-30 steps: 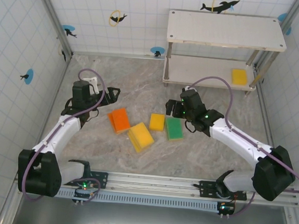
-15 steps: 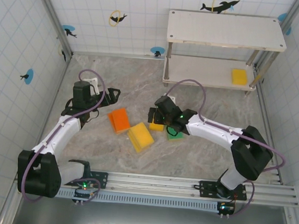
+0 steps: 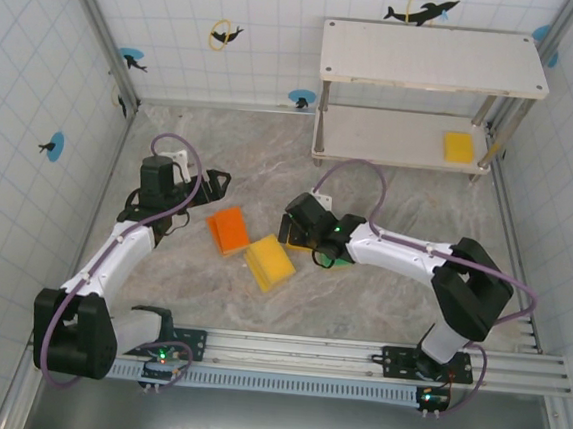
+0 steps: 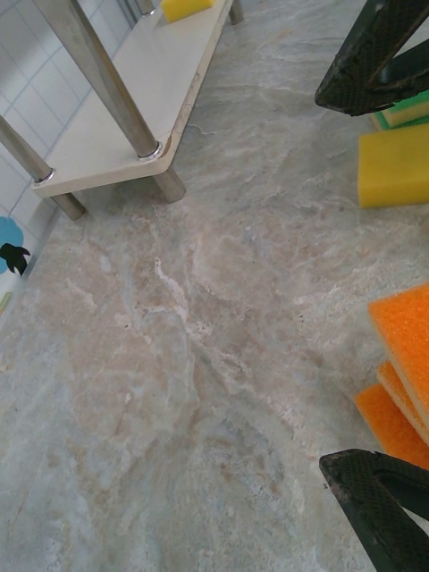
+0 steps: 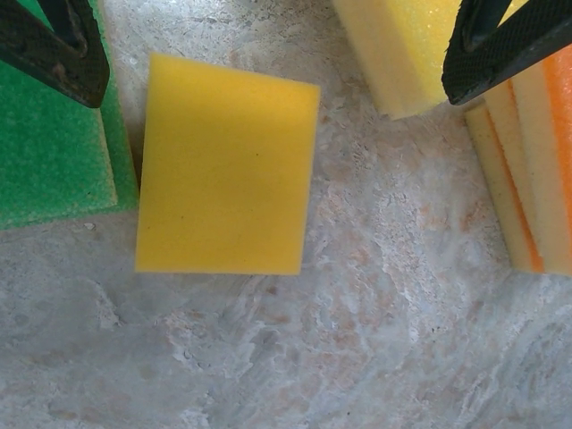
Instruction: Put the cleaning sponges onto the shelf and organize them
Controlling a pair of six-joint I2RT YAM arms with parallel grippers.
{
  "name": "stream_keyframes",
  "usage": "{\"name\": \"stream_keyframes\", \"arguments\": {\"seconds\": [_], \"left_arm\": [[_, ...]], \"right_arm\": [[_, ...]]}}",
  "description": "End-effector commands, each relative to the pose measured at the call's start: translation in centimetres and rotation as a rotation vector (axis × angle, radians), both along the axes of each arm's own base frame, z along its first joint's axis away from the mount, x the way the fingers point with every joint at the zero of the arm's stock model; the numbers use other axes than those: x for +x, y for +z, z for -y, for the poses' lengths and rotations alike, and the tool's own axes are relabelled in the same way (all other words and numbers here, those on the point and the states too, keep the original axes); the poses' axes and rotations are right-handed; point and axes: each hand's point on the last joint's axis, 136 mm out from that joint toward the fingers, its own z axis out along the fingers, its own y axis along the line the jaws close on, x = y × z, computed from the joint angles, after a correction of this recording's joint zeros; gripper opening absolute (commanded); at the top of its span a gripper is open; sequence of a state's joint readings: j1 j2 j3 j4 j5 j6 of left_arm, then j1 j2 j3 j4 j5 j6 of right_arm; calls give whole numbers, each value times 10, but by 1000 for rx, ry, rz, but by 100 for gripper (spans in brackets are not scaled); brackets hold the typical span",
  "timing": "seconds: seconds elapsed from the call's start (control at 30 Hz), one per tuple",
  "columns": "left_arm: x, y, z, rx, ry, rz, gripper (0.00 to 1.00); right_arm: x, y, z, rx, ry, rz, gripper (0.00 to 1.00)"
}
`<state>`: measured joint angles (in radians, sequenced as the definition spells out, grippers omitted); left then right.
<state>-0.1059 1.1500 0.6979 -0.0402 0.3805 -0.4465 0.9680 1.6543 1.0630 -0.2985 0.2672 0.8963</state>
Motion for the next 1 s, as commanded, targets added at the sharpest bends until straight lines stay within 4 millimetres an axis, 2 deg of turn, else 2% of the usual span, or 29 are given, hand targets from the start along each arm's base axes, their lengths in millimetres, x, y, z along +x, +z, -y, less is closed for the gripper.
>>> {"name": "stream_keyframes", "arguments": {"seconds": [0.0, 0.23, 0.97], "left_arm": [[-2, 2, 2, 2, -6, 7, 98], [-3, -1, 1, 7, -7, 1, 98], [-4, -4, 1, 8, -7, -8, 97]], "right_arm": [[1, 0, -7, 5, -25, -2, 98], [-1, -13, -7, -14, -43, -22, 98], [0, -30, -5, -63, -50, -106, 97]]}}
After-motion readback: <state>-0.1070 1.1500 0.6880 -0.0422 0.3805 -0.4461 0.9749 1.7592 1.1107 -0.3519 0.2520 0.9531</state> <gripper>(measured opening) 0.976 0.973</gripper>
